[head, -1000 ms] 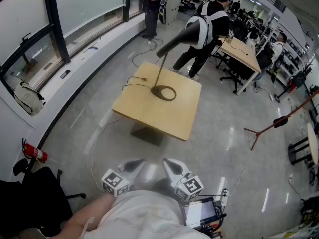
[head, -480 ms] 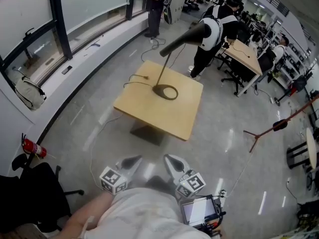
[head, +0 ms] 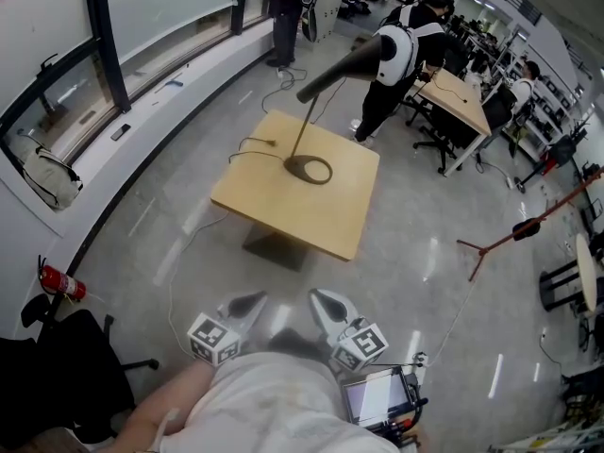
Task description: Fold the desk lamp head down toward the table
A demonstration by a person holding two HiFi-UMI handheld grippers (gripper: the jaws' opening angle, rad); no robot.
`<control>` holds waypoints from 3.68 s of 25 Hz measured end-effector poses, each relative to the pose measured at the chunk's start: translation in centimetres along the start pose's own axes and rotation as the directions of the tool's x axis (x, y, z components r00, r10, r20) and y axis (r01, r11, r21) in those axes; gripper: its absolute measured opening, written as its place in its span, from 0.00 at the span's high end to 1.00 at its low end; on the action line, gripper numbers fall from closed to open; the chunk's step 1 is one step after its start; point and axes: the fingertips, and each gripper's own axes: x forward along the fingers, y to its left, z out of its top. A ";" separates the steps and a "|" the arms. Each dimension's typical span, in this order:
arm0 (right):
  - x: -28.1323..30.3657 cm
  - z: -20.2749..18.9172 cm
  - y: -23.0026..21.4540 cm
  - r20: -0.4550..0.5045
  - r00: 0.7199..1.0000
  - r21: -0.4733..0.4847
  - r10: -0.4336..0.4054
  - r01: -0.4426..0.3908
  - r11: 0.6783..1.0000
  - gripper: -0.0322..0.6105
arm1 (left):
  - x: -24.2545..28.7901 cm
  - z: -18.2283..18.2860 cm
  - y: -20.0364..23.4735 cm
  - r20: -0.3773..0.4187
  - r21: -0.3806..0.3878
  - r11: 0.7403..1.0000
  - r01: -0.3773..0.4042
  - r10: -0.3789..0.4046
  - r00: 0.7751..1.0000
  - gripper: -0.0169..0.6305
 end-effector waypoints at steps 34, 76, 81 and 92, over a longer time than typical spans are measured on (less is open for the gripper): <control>7.5 -1.1 -6.5 -0.030 0.999 0.055 0.009 -0.008 0.998 0.93 | 4.3 3.1 7.5 -0.026 0.023 0.998 -0.059 0.060 0.998 0.97; 10.3 4.1 -21.8 -0.006 1.000 0.037 -0.020 0.020 0.999 0.93 | 17.2 9.3 13.4 -0.046 0.091 0.985 -0.148 0.153 0.987 0.97; 11.1 5.2 -22.9 -0.004 0.999 0.018 -0.041 0.041 0.999 0.93 | 19.0 10.1 14.4 -0.042 0.094 0.988 -0.121 0.125 0.991 0.97; 14.3 7.6 -26.6 -0.002 0.992 -0.033 -0.125 0.124 0.992 0.93 | 22.5 12.3 19.0 -0.025 0.098 0.994 -0.057 0.060 0.998 0.97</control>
